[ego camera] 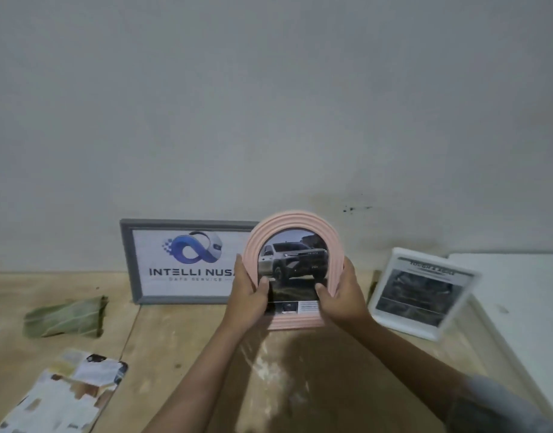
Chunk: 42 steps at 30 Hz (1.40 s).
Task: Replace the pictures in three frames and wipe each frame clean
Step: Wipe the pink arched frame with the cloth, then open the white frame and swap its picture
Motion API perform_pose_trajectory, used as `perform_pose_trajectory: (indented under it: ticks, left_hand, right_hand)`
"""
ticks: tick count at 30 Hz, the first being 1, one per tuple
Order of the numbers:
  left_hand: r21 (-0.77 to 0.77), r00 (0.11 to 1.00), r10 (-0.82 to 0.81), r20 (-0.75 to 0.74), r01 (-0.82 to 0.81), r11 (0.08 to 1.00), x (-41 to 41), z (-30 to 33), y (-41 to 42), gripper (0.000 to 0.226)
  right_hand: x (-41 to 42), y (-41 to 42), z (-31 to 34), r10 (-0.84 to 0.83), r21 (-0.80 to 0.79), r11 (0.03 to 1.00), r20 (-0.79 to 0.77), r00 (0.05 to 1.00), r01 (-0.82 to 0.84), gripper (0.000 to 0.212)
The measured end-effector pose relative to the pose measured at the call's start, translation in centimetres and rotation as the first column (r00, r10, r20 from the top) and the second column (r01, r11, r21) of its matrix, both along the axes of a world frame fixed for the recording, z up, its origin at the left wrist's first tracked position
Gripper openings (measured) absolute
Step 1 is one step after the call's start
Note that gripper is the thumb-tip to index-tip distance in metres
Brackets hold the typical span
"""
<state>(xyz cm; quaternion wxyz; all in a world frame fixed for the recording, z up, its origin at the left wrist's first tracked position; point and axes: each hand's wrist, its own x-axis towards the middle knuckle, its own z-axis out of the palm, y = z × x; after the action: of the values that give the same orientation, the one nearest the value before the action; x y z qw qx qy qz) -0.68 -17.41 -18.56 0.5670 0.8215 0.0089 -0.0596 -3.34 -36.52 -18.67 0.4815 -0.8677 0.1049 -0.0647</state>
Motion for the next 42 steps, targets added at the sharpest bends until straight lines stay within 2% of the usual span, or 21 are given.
perform_pose_trajectory:
  ticks: [5, 10, 13, 16, 18, 22, 24, 26, 29, 31, 33, 34, 36, 37, 38, 39, 40, 42]
  left_hand:
    - [0.048, 0.999, -0.023, 0.033, 0.021, 0.999, 1.9, -1.4, -5.2, 0.072]
    - [0.052, 0.997, -0.072, 0.027, 0.071, 0.996, 4.5, -3.6, -7.4, 0.091]
    - [0.068, 0.997, -0.073, -0.004, 0.073, 0.995, 5.5, -3.9, -8.0, 0.087]
    - [0.08, 0.998, -0.069, -0.008, 0.069, 0.994, 5.8, -3.2, -8.7, 0.075]
    - [0.084, 0.998, -0.06, -0.017, 0.061, 0.995, 5.8, -3.0, -9.2, 0.076]
    - [0.173, 0.993, 0.086, -0.087, -0.07, 0.982, 5.5, -3.9, -9.8, 0.083]
    - [0.185, 0.972, 0.201, -0.118, -0.178, 0.967, 4.9, -4.4, -10.1, 0.081]
    - [0.169, 0.946, 0.284, -0.157, -0.258, 0.951, 4.1, -4.9, -10.5, 0.07]
    - [0.136, 0.927, 0.313, -0.206, -0.29, 0.948, 2.3, -5.5, -11.7, 0.036]
    - [0.09, 0.934, 0.263, -0.244, -0.248, 0.965, 1.0, -5.2, -12.9, 0.033]
    - [0.069, 0.943, 0.186, -0.275, -0.173, 0.982, 0.1, -4.8, -14.6, 0.044]
    - [0.067, 0.949, 0.143, -0.281, -0.129, 0.989, -0.2, -4.4, -15.5, 0.05]
    - [0.049, 0.959, 0.044, -0.279, -0.032, 0.998, -0.6, -3.3, -17.7, 0.055]
    - [0.029, 0.964, -0.008, -0.265, 0.016, 0.999, -0.6, -3.0, -18.6, 0.055]
    - [0.005, 0.967, -0.061, -0.247, 0.064, 0.998, -0.7, -2.5, -19.5, 0.054]
    - [-0.023, 0.969, -0.11, -0.223, 0.108, 0.994, -0.7, -2.0, -20.5, 0.053]
    - [-0.045, 0.968, -0.152, -0.2, 0.146, 0.988, -0.7, -1.5, -21.4, 0.053]
    - [-0.087, 0.957, -0.206, -0.205, 0.192, 0.978, -0.5, -0.5, -23.1, 0.059]
  right_hand:
    - [1.9, -5.7, -2.1, -0.009, 0.012, 1.0, -0.01, 1.0, 0.009, 0.082]
    - [4.5, -8.5, -5.6, -0.045, 0.0, 0.999, -0.039, 0.998, 0.045, 0.094]
    - [5.6, -8.9, -7.0, -0.033, -0.021, 0.999, -0.083, 0.996, 0.031, 0.097]
    - [6.4, -9.0, -7.8, -0.02, -0.053, 0.998, -0.046, 0.999, 0.018, 0.097]
    - [6.6, -9.1, -8.4, -0.021, -0.068, 0.998, -0.031, 0.999, 0.019, 0.098]
    - [6.1, -8.8, -9.1, -0.018, -0.128, 0.992, -0.003, 1.0, 0.017, 0.098]
    - [5.0, -8.1, -8.8, -0.024, -0.088, 0.996, -0.056, 0.998, 0.019, 0.096]
    - [3.2, -7.7, -9.0, -0.001, -0.024, 1.0, -0.109, 0.994, -0.002, 0.09]
    - [-1.0, -7.8, -9.5, 0.058, 0.048, 0.997, -0.066, 0.996, -0.055, 0.073]
    - [-3.6, -8.4, -9.1, -0.062, 0.151, 0.986, -0.087, 0.994, 0.075, 0.055]
    - [-5.5, -9.4, -8.2, -0.261, 0.231, 0.931, -0.119, 0.958, 0.282, 0.036]
    - [-6.1, -10.2, -7.6, -0.375, 0.292, 0.873, -0.112, 0.92, 0.391, 0.029]
    - [-6.8, -12.3, -7.5, -0.613, 0.34, 0.724, -0.082, 0.786, 0.6, 0.029]
    - [-6.8, -13.5, -7.8, -0.701, 0.296, 0.663, -0.079, 0.709, 0.688, 0.026]
    - [-6.6, -14.5, -8.0, -0.754, 0.228, 0.623, -0.079, 0.652, 0.748, 0.033]
    - [-6.5, -15.7, -7.9, -0.78, 0.153, 0.603, -0.094, 0.619, 0.783, 0.049]
    - [-6.2, -16.7, -7.7, -0.781, 0.122, 0.603, -0.113, 0.615, 0.788, 0.063]
    - [-5.6, -18.9, -7.4, -0.745, 0.098, 0.639, -0.171, 0.645, 0.763, 0.073]
